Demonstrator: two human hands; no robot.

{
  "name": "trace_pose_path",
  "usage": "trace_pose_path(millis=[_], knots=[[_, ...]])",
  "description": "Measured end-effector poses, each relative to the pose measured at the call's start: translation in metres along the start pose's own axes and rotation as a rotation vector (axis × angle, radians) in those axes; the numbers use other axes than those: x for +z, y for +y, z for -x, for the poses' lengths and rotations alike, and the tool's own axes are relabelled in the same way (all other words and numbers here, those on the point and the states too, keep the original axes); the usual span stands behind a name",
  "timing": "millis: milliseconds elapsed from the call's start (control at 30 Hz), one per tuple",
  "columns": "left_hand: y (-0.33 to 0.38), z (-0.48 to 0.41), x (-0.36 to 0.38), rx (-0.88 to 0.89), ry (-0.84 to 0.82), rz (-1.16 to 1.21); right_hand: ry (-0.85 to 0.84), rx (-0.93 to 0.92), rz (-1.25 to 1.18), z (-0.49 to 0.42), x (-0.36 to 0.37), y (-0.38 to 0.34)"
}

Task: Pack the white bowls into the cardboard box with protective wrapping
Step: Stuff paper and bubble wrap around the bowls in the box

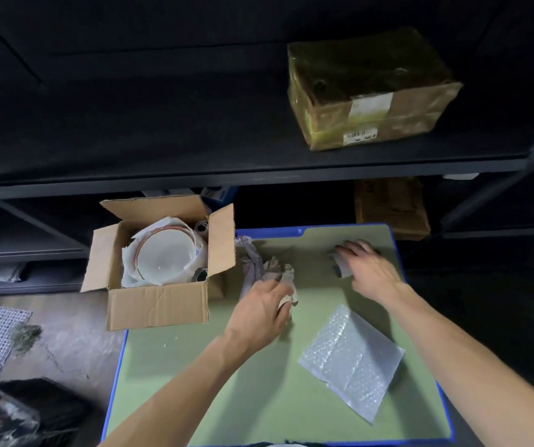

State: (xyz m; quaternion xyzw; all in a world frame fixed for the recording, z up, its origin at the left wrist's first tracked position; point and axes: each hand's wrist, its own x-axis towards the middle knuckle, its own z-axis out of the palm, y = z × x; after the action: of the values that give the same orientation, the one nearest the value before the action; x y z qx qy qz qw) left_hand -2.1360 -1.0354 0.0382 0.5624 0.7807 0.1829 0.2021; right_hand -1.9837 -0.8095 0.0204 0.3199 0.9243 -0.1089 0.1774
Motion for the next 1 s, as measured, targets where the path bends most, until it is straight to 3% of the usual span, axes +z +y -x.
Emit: trace_pose_path(millis=[233, 567, 800, 1000], knots=[[-0.001, -0.004, 0.006, -0.040, 0.004, -0.021, 0.113, -0.002, 0.130, -0.001, 0.013, -0.015], [0.019, -0.021, -0.003, -0.027, 0.009, 0.086, 0.261, -0.275, -0.164, 0.048, -0.014, -0.068], [0.031, -0.003, -0.033, -0.094, 0.116, 0.287, 0.254, -0.329, -0.308, 0.067, -0.036, -0.098], [0.021, 0.018, -0.055, -0.156, 0.213, 0.428, 0.143, -0.334, -0.439, 0.078, -0.059, -0.116]])
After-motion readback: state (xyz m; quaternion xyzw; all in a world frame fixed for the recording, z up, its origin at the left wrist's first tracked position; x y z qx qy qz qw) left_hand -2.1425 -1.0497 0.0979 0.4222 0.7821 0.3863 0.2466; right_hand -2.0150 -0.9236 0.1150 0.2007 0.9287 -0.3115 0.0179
